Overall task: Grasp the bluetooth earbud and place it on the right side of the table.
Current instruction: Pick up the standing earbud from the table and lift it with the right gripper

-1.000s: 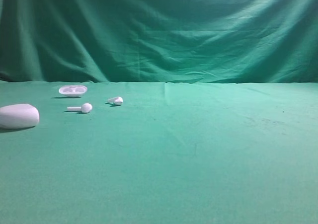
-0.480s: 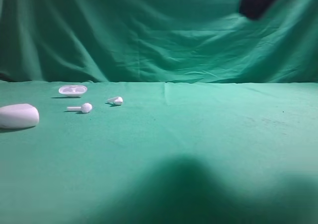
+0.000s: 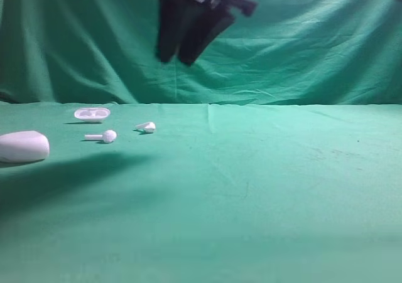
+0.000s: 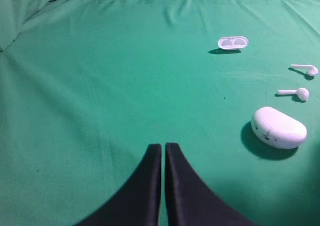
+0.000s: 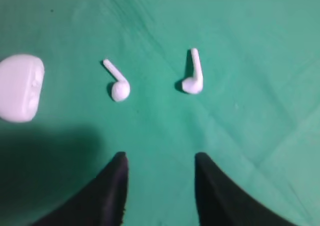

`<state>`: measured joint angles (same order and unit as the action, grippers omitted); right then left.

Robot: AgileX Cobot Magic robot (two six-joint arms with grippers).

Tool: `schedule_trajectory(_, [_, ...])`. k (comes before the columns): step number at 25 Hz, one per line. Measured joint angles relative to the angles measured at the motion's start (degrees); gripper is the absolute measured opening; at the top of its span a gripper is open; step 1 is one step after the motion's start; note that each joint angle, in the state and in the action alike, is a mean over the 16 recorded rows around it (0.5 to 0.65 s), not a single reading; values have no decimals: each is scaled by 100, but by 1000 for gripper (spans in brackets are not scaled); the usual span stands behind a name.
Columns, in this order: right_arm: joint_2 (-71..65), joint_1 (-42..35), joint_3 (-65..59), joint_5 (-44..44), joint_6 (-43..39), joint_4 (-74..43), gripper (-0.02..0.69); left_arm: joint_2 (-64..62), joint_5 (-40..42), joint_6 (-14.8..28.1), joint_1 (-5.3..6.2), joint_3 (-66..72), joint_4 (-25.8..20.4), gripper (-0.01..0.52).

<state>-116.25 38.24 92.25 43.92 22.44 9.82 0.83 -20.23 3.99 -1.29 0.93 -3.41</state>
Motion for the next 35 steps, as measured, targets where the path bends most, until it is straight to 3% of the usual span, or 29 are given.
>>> schedule_trajectory(7, [-939, 125, 937, 23, -430, -490, 389, 0, 0, 0, 0, 0, -1, 0])
schedule_trajectory(25, [-1541, 134, 1339, -331, -1158, -1090, 402, 0, 0, 0, 0, 0, -3, 0])
schedule_trajectory(35, [-1594, 142, 1367, -303, -1292, -1072, 249, 0, 0, 0, 0, 0, -3, 0])
